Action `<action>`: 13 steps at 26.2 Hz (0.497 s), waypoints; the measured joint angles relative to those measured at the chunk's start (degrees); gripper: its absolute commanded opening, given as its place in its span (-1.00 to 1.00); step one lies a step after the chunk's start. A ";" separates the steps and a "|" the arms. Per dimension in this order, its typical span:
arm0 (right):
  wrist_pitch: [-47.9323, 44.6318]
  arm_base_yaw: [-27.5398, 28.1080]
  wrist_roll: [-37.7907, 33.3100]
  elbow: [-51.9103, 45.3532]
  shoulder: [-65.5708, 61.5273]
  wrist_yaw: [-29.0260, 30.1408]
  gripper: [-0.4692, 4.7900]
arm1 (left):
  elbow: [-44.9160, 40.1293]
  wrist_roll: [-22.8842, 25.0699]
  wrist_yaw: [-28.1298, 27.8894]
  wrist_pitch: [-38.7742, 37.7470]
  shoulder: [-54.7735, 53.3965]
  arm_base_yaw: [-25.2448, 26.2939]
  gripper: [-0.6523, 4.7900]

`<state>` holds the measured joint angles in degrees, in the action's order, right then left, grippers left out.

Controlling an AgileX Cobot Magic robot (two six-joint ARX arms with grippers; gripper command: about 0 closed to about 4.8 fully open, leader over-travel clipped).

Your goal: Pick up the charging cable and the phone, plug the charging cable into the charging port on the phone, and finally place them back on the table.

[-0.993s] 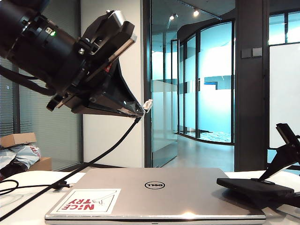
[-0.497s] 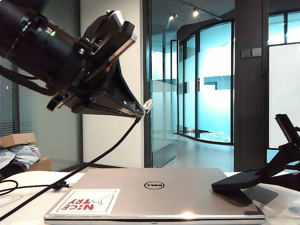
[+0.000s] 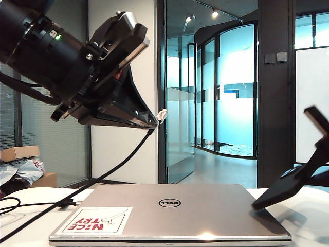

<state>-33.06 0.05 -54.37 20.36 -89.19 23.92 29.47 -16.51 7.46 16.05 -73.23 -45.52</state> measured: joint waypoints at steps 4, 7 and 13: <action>26.34 0.07 12.90 7.08 13.57 -2.19 -0.84 | 0.00 0.00 0.00 -0.02 0.00 0.00 -0.79; 47.32 0.09 25.94 16.00 18.80 -5.95 -0.84 | 0.00 0.00 -0.02 -0.02 0.00 0.00 -0.79; 70.36 -0.79 38.77 26.27 17.11 -10.93 -0.84 | 0.00 0.00 0.00 -0.02 -0.02 0.00 -0.79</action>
<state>37.30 -0.73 -15.59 46.63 -72.07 12.99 29.47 -16.51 7.46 16.03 -73.25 -45.52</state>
